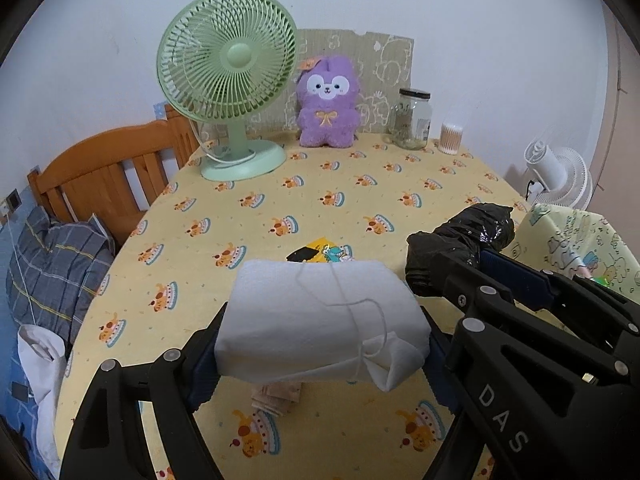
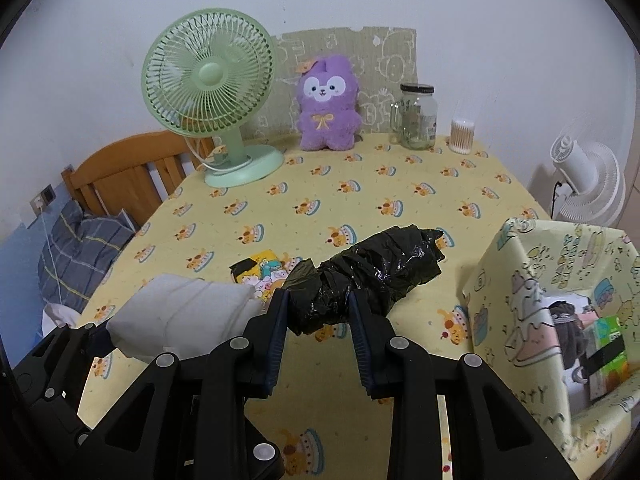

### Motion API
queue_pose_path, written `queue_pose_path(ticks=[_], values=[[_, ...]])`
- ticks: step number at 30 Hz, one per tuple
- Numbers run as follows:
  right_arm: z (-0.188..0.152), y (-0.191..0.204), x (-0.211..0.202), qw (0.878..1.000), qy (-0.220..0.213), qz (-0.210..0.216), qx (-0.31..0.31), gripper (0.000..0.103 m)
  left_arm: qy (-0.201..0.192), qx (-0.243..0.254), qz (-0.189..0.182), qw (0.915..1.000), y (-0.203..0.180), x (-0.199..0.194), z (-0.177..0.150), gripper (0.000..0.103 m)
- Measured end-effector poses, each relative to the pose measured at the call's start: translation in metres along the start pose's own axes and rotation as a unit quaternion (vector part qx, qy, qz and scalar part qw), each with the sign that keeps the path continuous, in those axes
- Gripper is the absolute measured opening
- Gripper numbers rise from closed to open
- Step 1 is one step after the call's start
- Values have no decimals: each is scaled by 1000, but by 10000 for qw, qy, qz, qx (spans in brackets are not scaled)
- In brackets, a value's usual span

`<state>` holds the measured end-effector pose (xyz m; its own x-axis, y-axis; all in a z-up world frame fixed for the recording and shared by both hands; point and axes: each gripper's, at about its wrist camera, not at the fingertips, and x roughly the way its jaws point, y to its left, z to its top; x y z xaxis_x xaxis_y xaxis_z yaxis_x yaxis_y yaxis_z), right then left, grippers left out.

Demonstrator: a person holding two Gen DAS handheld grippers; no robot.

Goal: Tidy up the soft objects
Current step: 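Lift the white towel with the left tool while the right tool lifts the black bundle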

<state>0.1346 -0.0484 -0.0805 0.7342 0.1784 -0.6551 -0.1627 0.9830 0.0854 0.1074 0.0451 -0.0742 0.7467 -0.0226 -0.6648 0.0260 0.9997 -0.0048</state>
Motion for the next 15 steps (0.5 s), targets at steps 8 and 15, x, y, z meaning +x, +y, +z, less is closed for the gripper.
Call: queue_pose_path(ticks=[8,15], values=[[3,1,-26,9998,-171,25,-35,34,-197,10,20,9998,-5,-24,2,85],[10,4,-48,9994,-333,32,-64,33,-374,22,24,9993,-6,-43,9,85]])
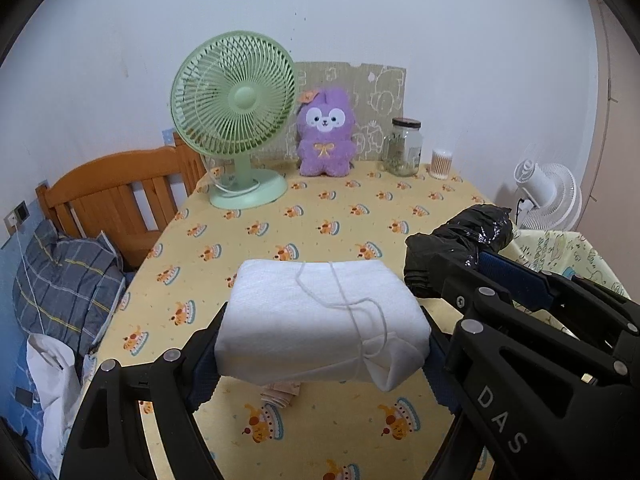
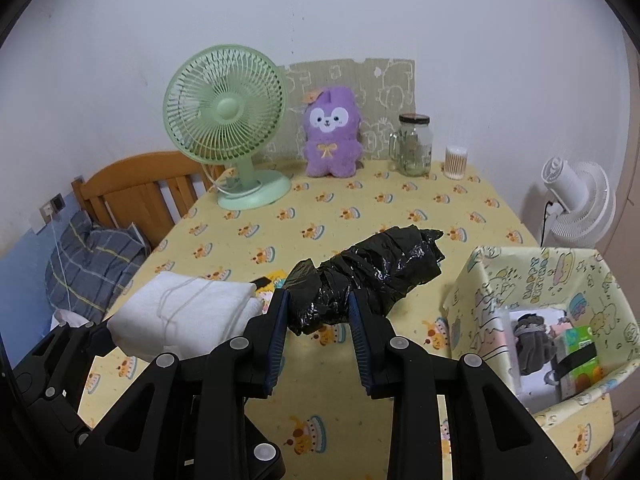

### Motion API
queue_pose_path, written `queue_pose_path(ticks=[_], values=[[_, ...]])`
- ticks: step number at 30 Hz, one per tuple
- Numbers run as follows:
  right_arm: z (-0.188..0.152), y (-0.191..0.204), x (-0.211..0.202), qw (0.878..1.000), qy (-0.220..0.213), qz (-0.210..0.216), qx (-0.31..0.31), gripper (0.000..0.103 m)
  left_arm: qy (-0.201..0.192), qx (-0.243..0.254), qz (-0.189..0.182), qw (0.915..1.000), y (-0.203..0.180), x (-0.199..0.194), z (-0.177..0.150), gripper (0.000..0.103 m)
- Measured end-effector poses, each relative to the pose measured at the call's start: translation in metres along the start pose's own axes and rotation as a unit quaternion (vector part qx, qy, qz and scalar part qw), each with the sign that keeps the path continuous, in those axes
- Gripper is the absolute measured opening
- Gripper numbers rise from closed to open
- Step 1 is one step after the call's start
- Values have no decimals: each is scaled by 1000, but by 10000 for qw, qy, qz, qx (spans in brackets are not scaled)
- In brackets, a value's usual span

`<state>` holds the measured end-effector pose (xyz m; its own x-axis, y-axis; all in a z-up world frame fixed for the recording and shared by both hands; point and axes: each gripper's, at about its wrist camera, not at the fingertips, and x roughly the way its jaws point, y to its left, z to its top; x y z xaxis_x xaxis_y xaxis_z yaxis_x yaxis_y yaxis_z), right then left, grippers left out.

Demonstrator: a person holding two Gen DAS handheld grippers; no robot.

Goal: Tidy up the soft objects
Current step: 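Lift the white towel with the left tool while the right tool lifts the black bundle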

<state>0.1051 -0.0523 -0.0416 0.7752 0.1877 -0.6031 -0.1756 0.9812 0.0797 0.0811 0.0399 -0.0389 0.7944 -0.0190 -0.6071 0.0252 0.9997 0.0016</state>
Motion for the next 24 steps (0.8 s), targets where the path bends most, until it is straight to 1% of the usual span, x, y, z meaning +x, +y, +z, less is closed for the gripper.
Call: queue_pose_path(ticks=[12,24], values=[[16,4,-22,9998,-209,19,-36,34,-237,14,21,9997,0,-21,13,85],[28,-4,-30,9995,-314,14,-39,34,-349,50,5,9994,-9,-27,23,85]])
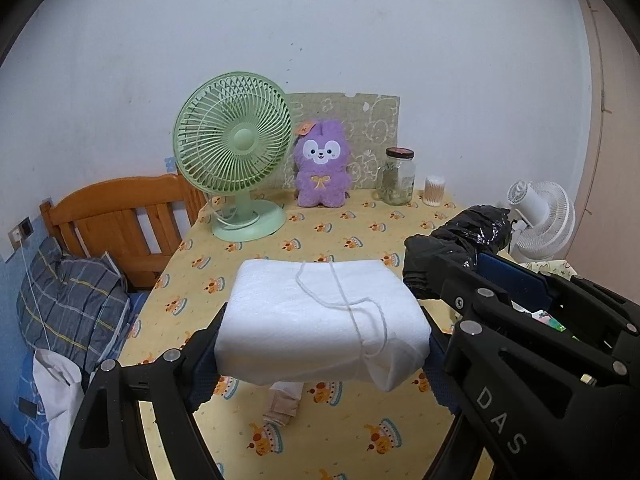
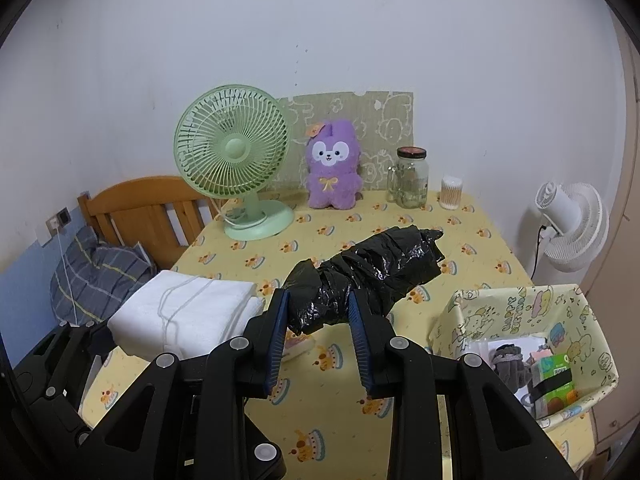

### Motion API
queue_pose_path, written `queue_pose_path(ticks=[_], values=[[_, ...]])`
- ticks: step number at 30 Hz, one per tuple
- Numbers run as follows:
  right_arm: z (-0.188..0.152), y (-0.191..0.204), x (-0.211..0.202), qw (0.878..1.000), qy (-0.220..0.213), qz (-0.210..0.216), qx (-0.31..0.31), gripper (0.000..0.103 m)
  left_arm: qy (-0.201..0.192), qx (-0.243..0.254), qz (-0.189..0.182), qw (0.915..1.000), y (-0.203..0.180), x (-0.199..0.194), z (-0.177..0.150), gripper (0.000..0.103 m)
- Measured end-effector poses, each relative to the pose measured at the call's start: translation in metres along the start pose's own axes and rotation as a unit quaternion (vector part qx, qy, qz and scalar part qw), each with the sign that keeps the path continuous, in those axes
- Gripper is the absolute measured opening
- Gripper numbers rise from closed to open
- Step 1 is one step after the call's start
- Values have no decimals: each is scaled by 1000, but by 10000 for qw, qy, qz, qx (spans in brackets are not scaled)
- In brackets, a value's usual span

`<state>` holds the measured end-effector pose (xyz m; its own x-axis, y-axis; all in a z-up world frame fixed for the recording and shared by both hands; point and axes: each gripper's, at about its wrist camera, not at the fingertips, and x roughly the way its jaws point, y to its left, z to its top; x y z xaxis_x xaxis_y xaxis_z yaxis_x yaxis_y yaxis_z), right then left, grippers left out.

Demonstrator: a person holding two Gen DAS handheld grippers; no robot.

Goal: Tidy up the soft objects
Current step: 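Lift the white towel with the left tool while the right tool lifts the black bundle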

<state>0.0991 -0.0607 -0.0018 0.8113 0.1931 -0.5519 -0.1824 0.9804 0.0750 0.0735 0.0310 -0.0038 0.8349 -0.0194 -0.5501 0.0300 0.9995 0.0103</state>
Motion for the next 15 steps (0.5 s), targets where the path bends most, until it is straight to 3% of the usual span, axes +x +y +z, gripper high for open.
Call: queue_pose_path(ticks=[15], values=[[6,-33,-13,9997,-132,-205,31,34,-68,119,-164,9998,-35,2,8,86]])
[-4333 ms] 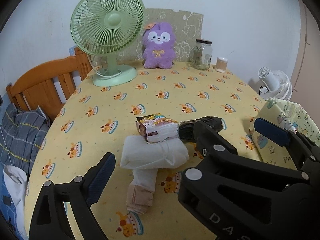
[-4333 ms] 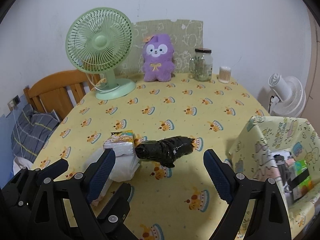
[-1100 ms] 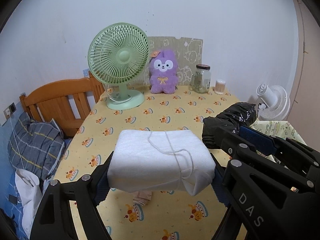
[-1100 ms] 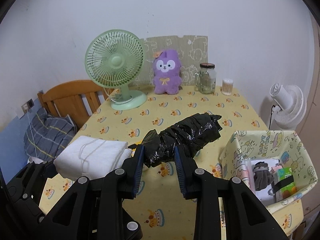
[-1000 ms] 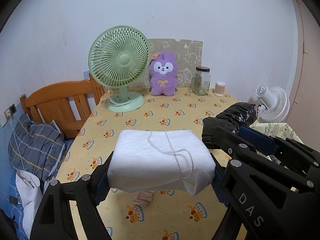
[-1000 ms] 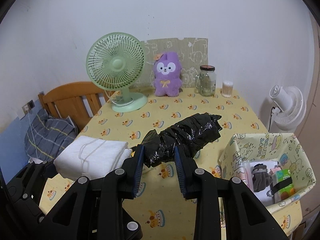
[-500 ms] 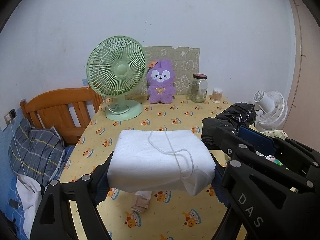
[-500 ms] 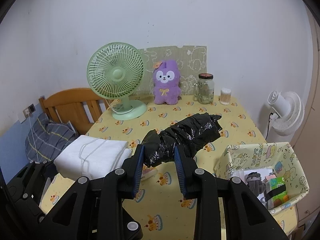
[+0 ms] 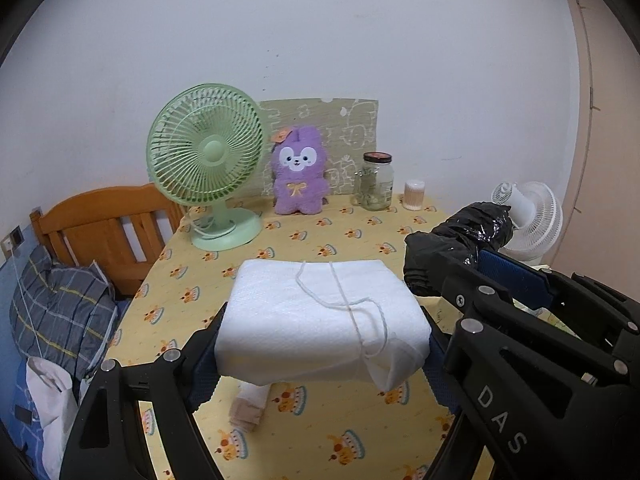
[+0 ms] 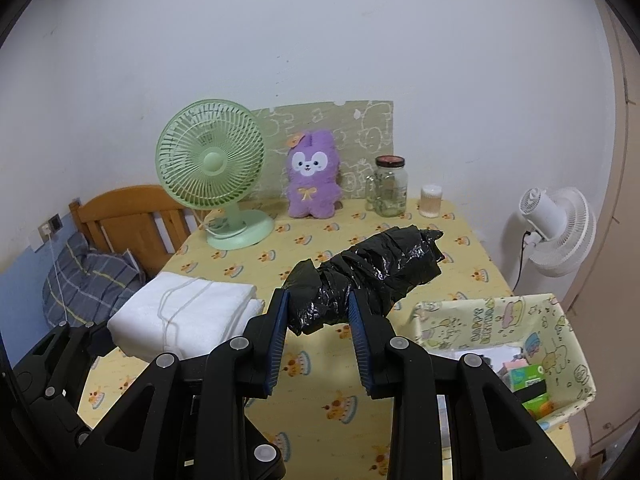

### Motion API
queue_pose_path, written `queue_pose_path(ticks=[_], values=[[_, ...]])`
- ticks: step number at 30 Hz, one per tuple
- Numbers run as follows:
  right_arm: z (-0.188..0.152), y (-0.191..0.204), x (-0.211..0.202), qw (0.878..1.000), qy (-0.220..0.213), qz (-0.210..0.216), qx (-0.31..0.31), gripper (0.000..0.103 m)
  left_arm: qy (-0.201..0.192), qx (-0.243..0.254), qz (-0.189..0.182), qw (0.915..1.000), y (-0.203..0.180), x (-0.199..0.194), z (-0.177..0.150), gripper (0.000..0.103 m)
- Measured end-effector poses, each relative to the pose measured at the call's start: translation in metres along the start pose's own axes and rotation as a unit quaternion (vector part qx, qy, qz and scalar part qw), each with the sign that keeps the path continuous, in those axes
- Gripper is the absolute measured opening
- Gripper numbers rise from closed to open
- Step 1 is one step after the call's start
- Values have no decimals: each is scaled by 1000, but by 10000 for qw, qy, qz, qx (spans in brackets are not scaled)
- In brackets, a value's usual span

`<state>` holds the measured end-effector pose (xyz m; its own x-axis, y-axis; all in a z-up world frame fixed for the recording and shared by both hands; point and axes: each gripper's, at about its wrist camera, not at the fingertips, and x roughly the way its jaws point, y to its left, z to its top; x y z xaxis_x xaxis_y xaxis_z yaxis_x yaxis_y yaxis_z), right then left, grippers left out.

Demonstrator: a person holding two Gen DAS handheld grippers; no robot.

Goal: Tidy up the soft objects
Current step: 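Lift the white towel with the left tool while the right tool lifts the black bundle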

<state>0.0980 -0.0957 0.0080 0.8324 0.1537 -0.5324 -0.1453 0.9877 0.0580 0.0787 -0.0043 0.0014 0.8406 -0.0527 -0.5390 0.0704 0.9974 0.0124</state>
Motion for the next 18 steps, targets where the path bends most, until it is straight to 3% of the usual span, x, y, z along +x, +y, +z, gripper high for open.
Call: queue_pose_path(ticks=[18], values=[[0,-49,-7,9993,-47,-312,177,34,-28,254,-333,9991,-50,11,8,86]])
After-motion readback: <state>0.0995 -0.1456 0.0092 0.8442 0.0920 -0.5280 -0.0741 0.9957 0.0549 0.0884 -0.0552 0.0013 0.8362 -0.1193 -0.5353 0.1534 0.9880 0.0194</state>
